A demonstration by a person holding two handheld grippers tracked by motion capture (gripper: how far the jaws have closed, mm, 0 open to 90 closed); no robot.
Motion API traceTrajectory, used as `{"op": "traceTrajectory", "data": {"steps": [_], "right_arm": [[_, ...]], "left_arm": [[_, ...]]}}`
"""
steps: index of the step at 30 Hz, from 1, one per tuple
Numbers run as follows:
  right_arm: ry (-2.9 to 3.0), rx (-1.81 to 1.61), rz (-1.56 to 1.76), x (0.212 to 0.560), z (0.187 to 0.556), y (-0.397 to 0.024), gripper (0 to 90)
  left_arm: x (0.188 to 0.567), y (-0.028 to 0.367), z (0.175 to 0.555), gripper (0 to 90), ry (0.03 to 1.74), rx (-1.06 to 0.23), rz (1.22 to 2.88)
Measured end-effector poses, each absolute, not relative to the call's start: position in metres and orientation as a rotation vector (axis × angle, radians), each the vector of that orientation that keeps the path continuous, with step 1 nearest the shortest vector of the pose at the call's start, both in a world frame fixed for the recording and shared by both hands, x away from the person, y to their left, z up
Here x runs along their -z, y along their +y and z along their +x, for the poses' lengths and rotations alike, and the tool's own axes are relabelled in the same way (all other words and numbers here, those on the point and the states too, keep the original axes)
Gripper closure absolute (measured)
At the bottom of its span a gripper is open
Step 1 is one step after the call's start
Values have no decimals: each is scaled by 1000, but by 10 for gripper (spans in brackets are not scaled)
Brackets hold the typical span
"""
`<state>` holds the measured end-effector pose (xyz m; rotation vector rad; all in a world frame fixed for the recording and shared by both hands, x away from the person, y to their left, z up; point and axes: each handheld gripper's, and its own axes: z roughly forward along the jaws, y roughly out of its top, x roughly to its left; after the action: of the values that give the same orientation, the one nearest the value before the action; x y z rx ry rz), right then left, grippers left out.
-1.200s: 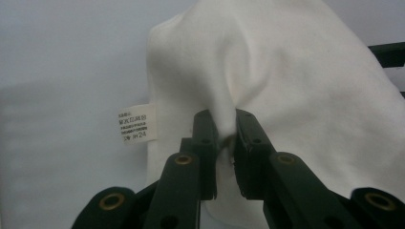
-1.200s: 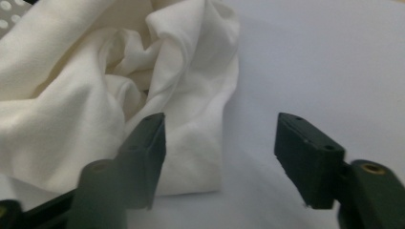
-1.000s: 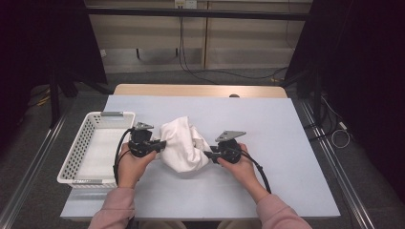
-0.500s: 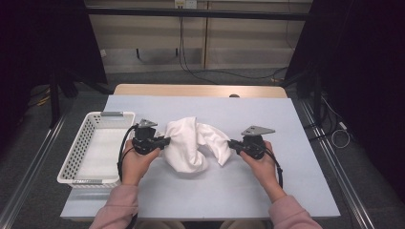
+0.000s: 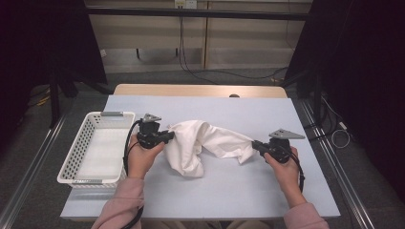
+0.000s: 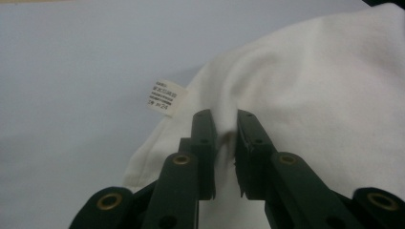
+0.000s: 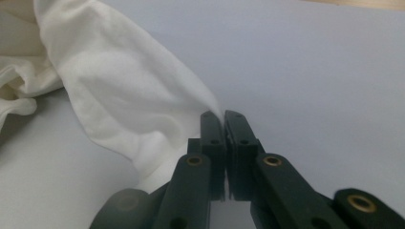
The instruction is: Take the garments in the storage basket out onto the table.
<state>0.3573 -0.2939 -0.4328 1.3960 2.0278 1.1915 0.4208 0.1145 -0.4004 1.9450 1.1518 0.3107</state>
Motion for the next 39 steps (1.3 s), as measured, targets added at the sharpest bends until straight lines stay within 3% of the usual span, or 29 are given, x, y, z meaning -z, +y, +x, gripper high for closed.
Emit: {"op": "traceTrajectory", "data": {"steps": [12,20,24,27,28,29,37,39], "right_arm": [[1963,-1222,1391,428,357,-298,875],[2001,-1232,1385,431,354,-292,845],[1994,-1238,1387,432,355,-288,637],[1992,-1239,1367,429,355,-282,567],[1990,-1242,1367,428,356,-279,514],[1989,-1239,1364,426,356,-275,459],[2025,-1244,1303,418,361,-246,366],[2027,-1264,1294,415,363,-239,338]], "left_arm": [[383,115,423,806,1108,-395,1859],[384,108,419,807,1084,-367,1855],[383,101,416,807,1056,-336,1854],[381,98,415,807,993,-337,1925],[383,92,413,807,1018,-317,1865],[383,92,414,807,985,-319,1914],[387,77,408,806,974,-270,1892],[388,76,408,806,940,-267,1949]]}}
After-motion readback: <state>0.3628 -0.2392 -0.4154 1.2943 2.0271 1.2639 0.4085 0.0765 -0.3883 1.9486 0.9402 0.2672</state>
